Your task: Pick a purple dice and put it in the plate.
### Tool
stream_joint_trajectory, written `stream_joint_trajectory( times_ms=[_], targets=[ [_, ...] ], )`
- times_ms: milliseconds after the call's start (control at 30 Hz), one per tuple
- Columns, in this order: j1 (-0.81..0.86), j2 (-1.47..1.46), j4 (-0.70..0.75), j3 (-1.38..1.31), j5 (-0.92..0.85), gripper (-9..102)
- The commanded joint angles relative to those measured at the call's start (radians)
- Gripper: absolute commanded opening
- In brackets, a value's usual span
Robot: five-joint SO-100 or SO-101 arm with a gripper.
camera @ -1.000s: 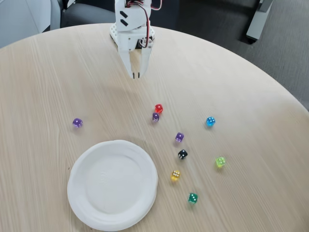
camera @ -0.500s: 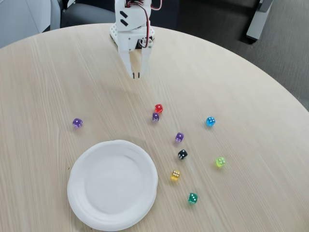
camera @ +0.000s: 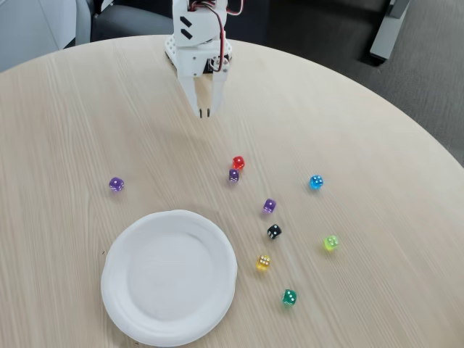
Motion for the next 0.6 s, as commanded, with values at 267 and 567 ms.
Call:
stream_joint_trajectory(
  times_ms=[267,567],
  targets=[
    [-0.003,0.005,0.0,-0.005,0.011,5],
    [-0.006,-0.003,0.0,-0.005,0.018,0]
  ],
)
